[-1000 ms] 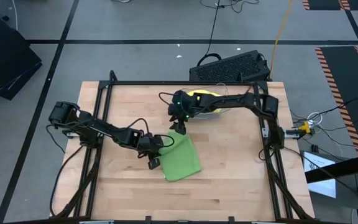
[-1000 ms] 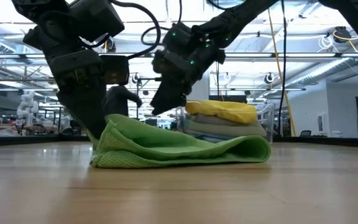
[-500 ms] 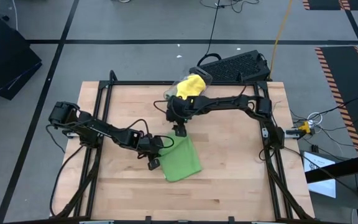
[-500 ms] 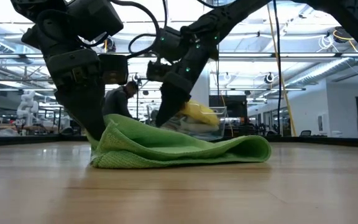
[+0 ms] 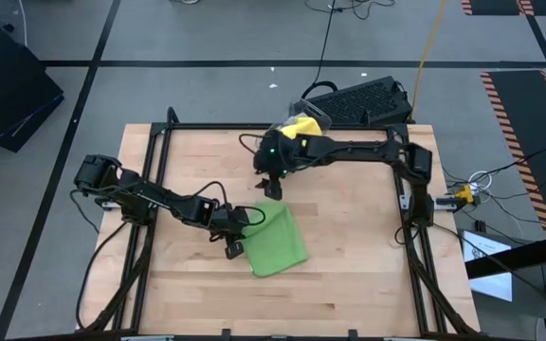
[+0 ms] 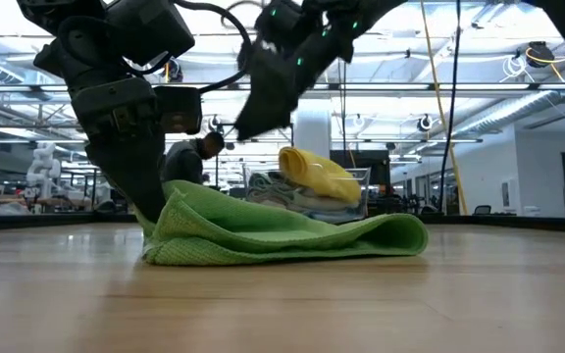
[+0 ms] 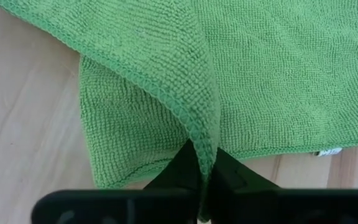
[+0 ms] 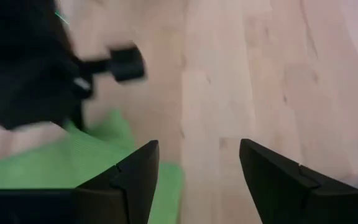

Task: Fold microfiber towels
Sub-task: Fold the green towel

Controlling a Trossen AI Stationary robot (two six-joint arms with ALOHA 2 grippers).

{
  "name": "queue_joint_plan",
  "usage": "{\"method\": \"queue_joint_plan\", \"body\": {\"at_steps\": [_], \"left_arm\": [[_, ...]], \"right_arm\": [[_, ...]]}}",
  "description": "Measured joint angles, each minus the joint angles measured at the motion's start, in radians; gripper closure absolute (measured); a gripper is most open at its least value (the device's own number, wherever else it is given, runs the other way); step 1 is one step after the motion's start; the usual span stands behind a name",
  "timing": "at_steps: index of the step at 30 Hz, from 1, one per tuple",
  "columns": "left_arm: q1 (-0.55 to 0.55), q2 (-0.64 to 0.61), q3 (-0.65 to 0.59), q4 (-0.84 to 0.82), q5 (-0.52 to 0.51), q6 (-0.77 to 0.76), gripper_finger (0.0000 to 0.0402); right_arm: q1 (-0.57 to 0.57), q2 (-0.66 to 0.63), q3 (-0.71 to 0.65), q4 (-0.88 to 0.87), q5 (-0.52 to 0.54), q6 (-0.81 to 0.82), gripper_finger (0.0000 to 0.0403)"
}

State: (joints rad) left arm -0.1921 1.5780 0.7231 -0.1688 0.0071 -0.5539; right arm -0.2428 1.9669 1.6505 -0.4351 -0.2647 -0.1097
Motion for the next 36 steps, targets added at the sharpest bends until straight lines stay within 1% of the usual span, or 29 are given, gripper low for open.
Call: {"method": "queue_joint_plan", "body": {"at_steps": [3, 6, 10, 12, 14, 19, 24, 26, 29, 32, 36], "left_arm": [[0.000, 0.000, 0.000, 0.000, 0.000, 0.006, 0.0396], [0.000, 0.000, 0.000, 0.000, 0.003, 0.002, 0.0393], [-0.006, 0.000, 0.000, 0.001, -0.001, 0.002, 0.0390], [-0.006, 0.000, 0.000, 0.003, -0.003, 0.002, 0.0396], [-0.006, 0.000, 0.000, 0.008, -0.005, 0.001, 0.0396], [-0.006, 0.000, 0.000, 0.009, -0.008, 0.002, 0.0389], [-0.006, 0.000, 0.000, 0.010, -0.009, 0.001, 0.0396], [-0.006, 0.000, 0.000, 0.010, -0.013, 0.001, 0.0390], [-0.006, 0.000, 0.000, 0.010, -0.016, -0.007, 0.0390], [-0.006, 0.000, 0.000, 0.010, -0.016, -0.009, 0.0397], [-0.006, 0.000, 0.000, 0.011, -0.017, -0.015, 0.0388]], "right_arm": [[0.000, -0.059, 0.000, 0.009, -0.028, -0.017, 0.0186], [-0.013, -0.135, 0.000, -0.032, -0.030, -0.093, 0.0186], [-0.065, -0.230, -0.041, -0.144, -0.029, -0.339, 0.0186], [-0.107, -0.262, -0.093, -0.189, -0.032, -0.451, 0.0187], [-0.161, -0.282, -0.157, -0.207, -0.033, -0.517, 0.0190], [-0.305, -0.298, -0.314, -0.198, -0.026, -0.644, 0.0202], [-0.394, -0.287, -0.423, -0.100, -0.023, -0.724, 0.0209], [-0.411, -0.289, -0.443, -0.082, -0.016, -0.755, 0.0212], [-0.418, -0.289, -0.463, -0.052, 0.028, -0.796, 0.0223], [-0.418, -0.289, -0.471, -0.021, 0.027, -0.814, 0.0242], [-0.417, -0.285, -0.481, 0.017, 0.028, -0.814, 0.0270]]}}
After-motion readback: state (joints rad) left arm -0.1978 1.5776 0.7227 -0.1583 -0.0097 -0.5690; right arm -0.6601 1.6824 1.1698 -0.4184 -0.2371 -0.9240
